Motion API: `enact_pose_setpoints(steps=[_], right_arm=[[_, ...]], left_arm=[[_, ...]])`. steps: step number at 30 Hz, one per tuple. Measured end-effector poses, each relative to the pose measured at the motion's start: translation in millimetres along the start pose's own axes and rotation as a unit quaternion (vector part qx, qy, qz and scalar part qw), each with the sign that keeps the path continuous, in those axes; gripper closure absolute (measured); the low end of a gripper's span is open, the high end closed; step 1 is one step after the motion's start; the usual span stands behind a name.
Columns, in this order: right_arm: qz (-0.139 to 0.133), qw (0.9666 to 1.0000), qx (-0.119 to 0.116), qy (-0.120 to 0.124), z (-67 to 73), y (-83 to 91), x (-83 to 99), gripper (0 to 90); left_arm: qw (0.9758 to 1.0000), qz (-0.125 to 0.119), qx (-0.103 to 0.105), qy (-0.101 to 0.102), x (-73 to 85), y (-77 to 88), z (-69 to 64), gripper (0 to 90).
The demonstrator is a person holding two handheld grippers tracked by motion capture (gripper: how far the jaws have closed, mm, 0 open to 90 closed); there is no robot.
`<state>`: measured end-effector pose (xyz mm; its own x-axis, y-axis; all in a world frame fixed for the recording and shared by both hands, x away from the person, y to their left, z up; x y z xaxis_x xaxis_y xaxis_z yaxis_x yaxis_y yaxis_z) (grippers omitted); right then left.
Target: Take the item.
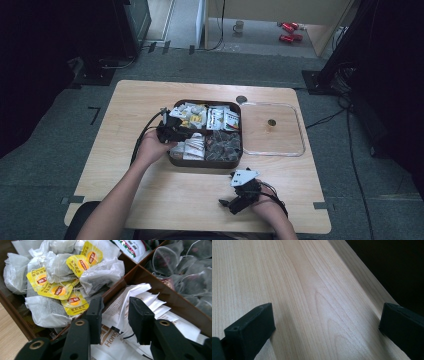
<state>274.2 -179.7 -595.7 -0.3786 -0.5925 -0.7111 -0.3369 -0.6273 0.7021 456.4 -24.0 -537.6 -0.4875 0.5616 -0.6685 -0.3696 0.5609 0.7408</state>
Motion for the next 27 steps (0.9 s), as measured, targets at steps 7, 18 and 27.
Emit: enact_pose_setpoints(steps=[7, 18, 27], right_arm=[[0.0, 1.0, 0.0, 0.0, 0.0, 0.0, 0.0, 0.0], [0.0, 1.0, 0.0, 0.0, 0.0, 0.0, 0.0, 0.0], [0.0, 1.0, 0.0, 0.0, 0.0, 0.0, 0.0, 0.0]], left_arm=[[0.9999, 0.0, 0.003, -0.014, 1.0, -2.1, -1.6, 71.3], [0.9994, 0.017, -0.005, -0.032, 6.0, -8.3, -2.6, 79.4], [0.999, 0.024, -0.008, -0.038, 5.4, -3.6, -4.1, 86.7]])
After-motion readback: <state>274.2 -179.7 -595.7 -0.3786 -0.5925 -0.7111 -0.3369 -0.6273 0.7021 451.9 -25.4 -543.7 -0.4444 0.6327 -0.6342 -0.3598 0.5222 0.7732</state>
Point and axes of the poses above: each handheld gripper's, and its own axes: y roughly backward along the jaws, x roughly out of its underside, z roughly to its left, the point moved 10 cm from there along -y, roughly forward along the jaws, and after that the axes turned 1 degree about -y, right-handed, at the moved point
